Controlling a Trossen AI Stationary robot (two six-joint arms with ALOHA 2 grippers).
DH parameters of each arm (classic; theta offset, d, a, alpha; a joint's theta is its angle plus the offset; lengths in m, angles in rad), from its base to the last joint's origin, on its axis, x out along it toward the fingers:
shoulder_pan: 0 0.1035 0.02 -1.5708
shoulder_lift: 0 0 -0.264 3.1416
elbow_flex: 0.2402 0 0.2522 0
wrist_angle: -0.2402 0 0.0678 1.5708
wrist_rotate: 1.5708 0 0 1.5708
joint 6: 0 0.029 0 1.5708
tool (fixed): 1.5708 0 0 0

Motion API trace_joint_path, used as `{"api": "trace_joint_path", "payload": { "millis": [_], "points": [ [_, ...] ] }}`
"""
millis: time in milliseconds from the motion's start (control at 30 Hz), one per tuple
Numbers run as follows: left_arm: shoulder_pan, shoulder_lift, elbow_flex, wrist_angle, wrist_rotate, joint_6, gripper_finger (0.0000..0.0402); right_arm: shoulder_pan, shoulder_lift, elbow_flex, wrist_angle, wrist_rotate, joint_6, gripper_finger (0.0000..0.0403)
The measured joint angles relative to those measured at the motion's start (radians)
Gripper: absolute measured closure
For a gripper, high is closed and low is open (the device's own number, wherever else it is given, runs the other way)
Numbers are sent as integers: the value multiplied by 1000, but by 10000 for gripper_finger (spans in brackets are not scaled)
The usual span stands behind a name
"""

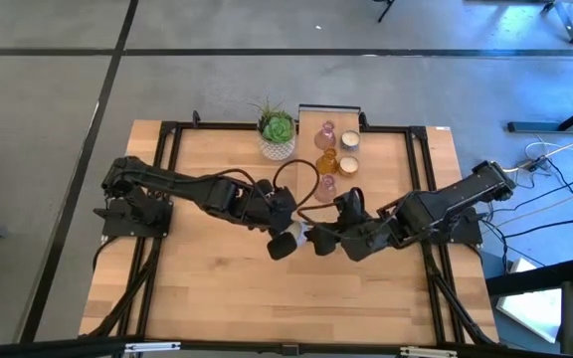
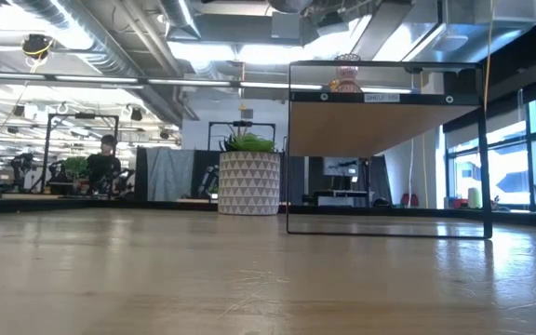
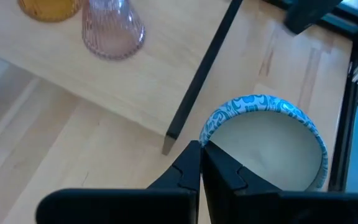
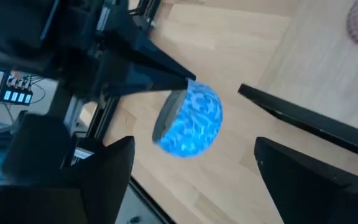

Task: Pick & Place candle stick holders
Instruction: Put the patterned blue scented candle on the shelf aligned with the patterned orange scented candle

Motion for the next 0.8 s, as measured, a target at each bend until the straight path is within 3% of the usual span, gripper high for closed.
{"api": "trace_joint_path", "payload": {
  "millis": [800],
  "points": [
    [-23, 0, 0, 137, -123, 172, 399, -38, 27, 0, 65, -31, -34, 68]
  ]
}}
